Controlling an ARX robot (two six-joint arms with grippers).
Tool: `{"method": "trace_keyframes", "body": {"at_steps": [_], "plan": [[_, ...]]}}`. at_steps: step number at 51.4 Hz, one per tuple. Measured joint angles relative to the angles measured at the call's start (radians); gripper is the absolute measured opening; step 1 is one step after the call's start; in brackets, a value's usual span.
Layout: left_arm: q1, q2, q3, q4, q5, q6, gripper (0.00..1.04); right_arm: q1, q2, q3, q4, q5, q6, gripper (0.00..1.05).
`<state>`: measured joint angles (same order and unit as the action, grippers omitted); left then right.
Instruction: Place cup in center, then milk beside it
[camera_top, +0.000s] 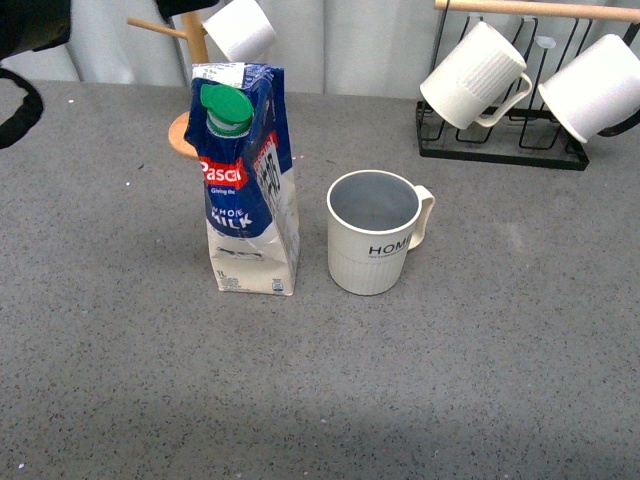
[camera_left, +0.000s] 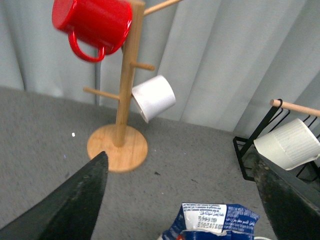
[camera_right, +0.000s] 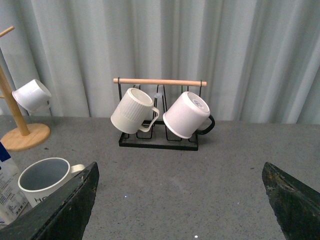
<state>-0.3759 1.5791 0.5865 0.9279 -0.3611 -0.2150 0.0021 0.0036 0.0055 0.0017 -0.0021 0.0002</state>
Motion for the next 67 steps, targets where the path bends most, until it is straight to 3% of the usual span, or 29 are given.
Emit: {"method": "trace_keyframes", "body": {"at_steps": [8, 21, 36, 48, 53, 67], "plan": [[0.058, -0.09, -0.144, 0.112, 0.057, 0.145, 0.62, 0.0, 0.0, 0.0, 0.0, 0.002, 0.0, 0.95], [0.184, -0.338, -0.371, 0.089, 0.171, 0.198, 0.04, 0.0, 0.0, 0.0, 0.0, 0.001, 0.0, 0.95], [0.246, -0.46, -0.493, 0.078, 0.235, 0.207, 0.04, 0.0, 0.0, 0.0, 0.0, 0.001, 0.0, 0.95], [0.285, -0.629, -0.537, -0.042, 0.27, 0.207, 0.04, 0.0, 0.0, 0.0, 0.0, 0.001, 0.0, 0.95], [0.341, -0.706, -0.552, -0.105, 0.352, 0.208, 0.04, 0.0, 0.0, 0.0, 0.0, 0.001, 0.0, 0.95], [0.373, -0.945, -0.566, -0.308, 0.359, 0.208, 0.04, 0.0, 0.0, 0.0, 0.0, 0.001, 0.0, 0.95]]}}
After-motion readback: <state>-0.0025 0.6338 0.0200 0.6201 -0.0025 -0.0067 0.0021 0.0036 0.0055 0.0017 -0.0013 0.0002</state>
